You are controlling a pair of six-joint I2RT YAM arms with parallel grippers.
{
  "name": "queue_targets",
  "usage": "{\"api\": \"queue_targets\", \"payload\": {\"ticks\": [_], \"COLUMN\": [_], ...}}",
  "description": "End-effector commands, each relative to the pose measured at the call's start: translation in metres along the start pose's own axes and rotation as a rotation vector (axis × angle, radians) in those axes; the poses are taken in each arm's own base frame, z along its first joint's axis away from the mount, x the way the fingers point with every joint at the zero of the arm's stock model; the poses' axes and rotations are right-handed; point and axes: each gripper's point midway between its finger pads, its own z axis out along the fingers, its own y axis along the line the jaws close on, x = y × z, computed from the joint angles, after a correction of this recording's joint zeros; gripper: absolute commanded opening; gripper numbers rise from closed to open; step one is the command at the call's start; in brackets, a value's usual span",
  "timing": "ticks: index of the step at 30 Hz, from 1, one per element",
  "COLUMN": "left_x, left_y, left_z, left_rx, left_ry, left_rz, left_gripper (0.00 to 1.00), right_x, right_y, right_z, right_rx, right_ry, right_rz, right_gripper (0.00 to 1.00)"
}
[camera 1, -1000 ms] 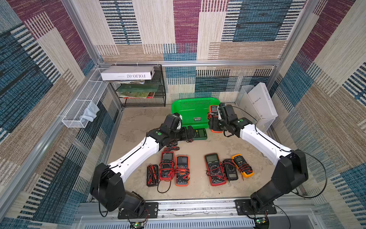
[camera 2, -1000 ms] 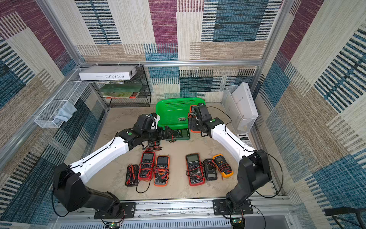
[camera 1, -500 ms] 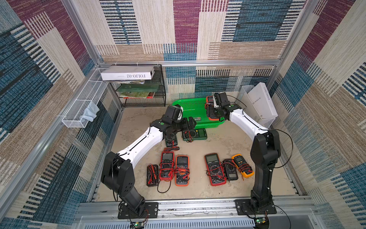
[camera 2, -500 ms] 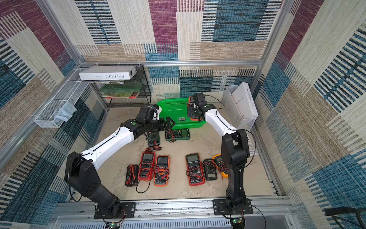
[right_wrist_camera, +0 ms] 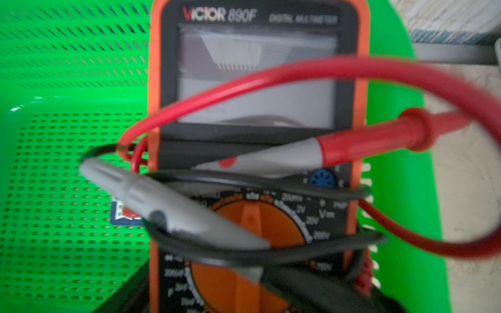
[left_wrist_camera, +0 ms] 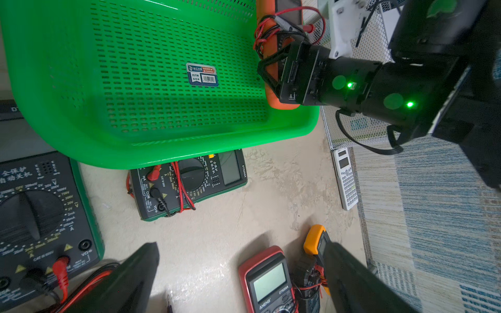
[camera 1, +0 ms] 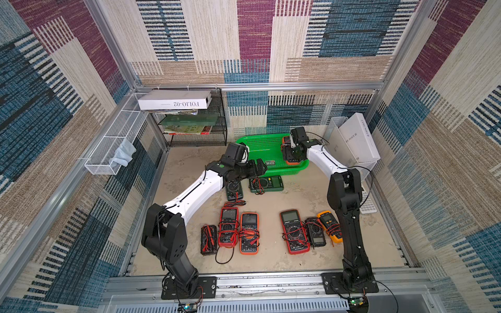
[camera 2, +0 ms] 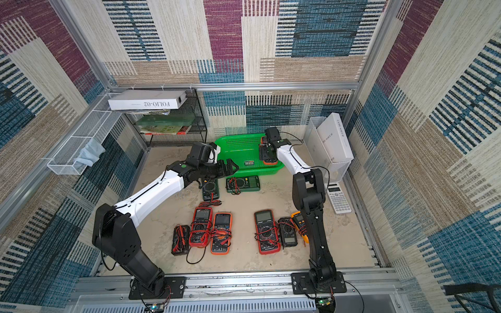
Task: Put the multimeter into the basket
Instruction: Place the multimeter in the basket.
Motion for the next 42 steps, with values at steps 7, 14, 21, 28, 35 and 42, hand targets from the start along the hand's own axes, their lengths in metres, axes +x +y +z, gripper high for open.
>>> {"api": "queue_targets", "payload": {"ticks": [7,14,21,28,35,42], "left_x": [0.001,0.002,0.002,0.003,0.007,0.02], "left_y": [-0.005,-0.006,-0.007,-0.008,-0.004,0.008], "left_z": [0.003,0.003,0.0,-0.006,-0.016,-0.03], "left_rx": [0.029,0.035,0.04,0.039,0.028,-0.016], "left_ry": [0.015,0.018,0.019,0.01,-0.002,-0.012], "left_rz": [0.0,0.001,0.003,0.013,0.021,0.039], "left_gripper": [1.0,1.0,1.0,1.0,1.0,1.0], "right_x": [0.012,0.011,0.007,-0.013,-0.03,-0.021], "right_y": [-0.001,-0.012,-0.018,-0.015,0.007,0.04], "right_z": [0.013,0.013,0.013,-0.011,-0.054,-0.103], "right_rx": [0.015,0.075,0.113,0.097,0.061,-0.015], "right_ry": [0.025,0.022,0.016,-0.039,-0.1,-0.144], "right_rz": [-0.008,0.01,0.024,0.047,0.033,0.022], "right_gripper": [0.61,0.86,1.0,1.0,0.99,1.0]}}
